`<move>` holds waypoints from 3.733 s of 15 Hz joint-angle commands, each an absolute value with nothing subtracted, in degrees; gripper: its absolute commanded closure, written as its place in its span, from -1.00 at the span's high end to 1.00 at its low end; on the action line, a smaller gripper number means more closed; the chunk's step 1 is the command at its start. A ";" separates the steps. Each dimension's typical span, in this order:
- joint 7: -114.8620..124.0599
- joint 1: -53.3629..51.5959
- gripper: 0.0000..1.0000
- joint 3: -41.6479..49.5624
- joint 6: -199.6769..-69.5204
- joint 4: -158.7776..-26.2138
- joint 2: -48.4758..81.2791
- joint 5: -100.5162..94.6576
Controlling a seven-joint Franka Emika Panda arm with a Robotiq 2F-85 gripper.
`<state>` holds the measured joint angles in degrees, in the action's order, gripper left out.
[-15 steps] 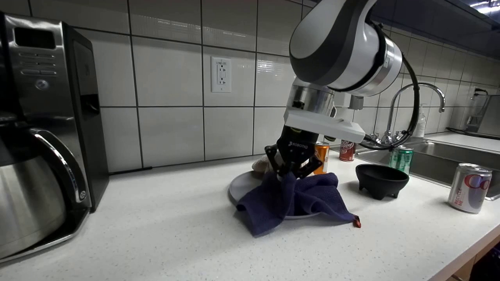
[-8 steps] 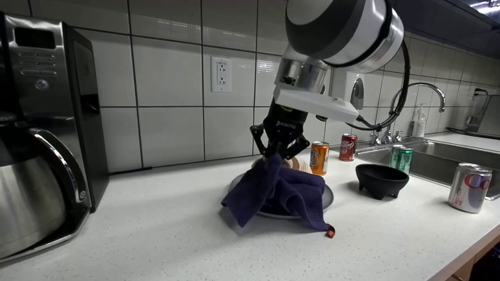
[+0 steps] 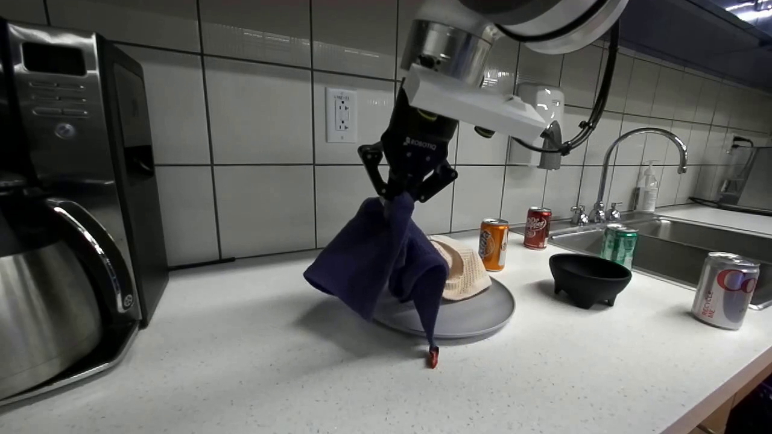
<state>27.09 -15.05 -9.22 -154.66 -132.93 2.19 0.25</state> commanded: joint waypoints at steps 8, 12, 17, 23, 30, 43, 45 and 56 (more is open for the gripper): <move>26.54 -17.41 -0.96 -14.70 -152.88 -128.44 3.44 -2.64; 24.71 -19.05 -0.96 -16.11 -152.11 -127.46 5.45 -1.26; 22.58 -19.38 -0.96 -16.67 -152.11 -128.87 7.43 2.89; 18.78 -19.03 -0.95 -16.85 -151.33 -128.84 9.71 8.31; 19.57 -19.28 0.35 -15.91 -150.84 -128.93 8.60 7.18; 23.37 -17.21 1.00 -11.37 -151.46 -130.81 4.21 2.23; 24.65 -16.66 1.00 -10.15 -150.63 -130.69 4.35 -0.52; 28.44 -13.74 1.00 -5.53 -143.44 -127.85 6.96 -11.36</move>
